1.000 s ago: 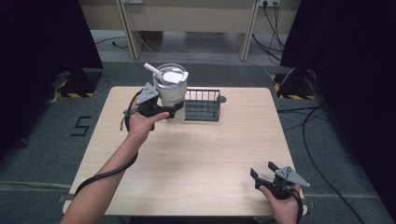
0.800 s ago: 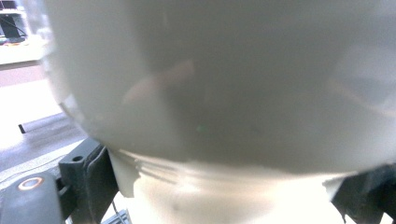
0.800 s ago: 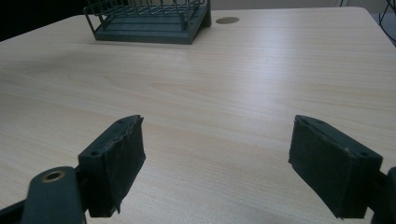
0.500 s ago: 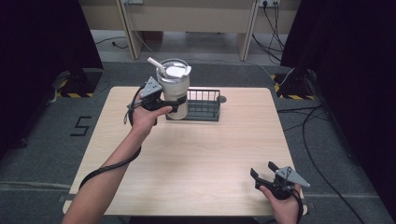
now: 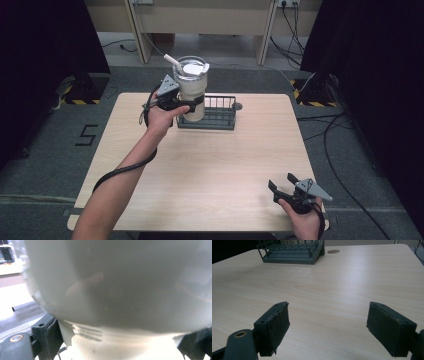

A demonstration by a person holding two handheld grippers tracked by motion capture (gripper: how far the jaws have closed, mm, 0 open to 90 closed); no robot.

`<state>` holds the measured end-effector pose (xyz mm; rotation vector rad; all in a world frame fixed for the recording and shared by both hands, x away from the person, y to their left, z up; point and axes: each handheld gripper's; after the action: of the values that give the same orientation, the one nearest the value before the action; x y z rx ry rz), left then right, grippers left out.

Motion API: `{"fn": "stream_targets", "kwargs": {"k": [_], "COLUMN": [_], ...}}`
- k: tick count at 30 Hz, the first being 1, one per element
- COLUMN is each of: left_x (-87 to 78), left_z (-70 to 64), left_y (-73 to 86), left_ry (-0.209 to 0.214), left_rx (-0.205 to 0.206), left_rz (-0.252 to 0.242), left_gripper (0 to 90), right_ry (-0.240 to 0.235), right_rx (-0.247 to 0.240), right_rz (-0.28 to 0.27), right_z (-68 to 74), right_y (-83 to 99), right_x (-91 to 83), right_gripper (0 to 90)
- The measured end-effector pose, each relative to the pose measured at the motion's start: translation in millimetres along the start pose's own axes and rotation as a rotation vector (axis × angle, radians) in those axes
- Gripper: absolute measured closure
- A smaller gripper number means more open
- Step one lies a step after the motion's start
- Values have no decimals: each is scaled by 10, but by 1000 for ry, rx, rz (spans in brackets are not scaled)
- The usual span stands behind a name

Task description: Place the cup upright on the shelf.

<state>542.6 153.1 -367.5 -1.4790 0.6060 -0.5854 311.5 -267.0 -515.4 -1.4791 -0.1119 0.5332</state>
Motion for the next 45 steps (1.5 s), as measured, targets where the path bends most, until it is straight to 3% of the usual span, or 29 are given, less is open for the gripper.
{"fn": "stream_targets", "kwargs": {"k": [5,16,22,32,45], "left_x": [93,344,470,677,795], "left_z": [13,92,124,194,263], "left_y": [-4,-43,-39,53,186], "left_ry": [-6,-19,-27,-52,-84], "left_rx": [-18,1,-13,-18,-37], "left_rz": [-9,11,16,38,61], "left_gripper": [103,103,103,103,103], "right_ry": [-1,-3,-5,-5,-9], "right_rx": [2,7,11,15,22], "right_rz": [1,1,-1,-4,-7], "right_z": [-1,-4,-6,-11,-7], "right_y": [0,1,1,2,3], "right_x": [2,-1,-2,-5,-9], "right_gripper": [185,185,185,185,185]}}
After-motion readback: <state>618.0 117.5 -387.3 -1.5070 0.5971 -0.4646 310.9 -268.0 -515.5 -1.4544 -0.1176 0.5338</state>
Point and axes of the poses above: each handheld gripper's, and its own axes: x roughly forward along the jaws, y roughly out of its underside, z roughly to its left, and after that the axes turned 7 degrees about -z, right-handed
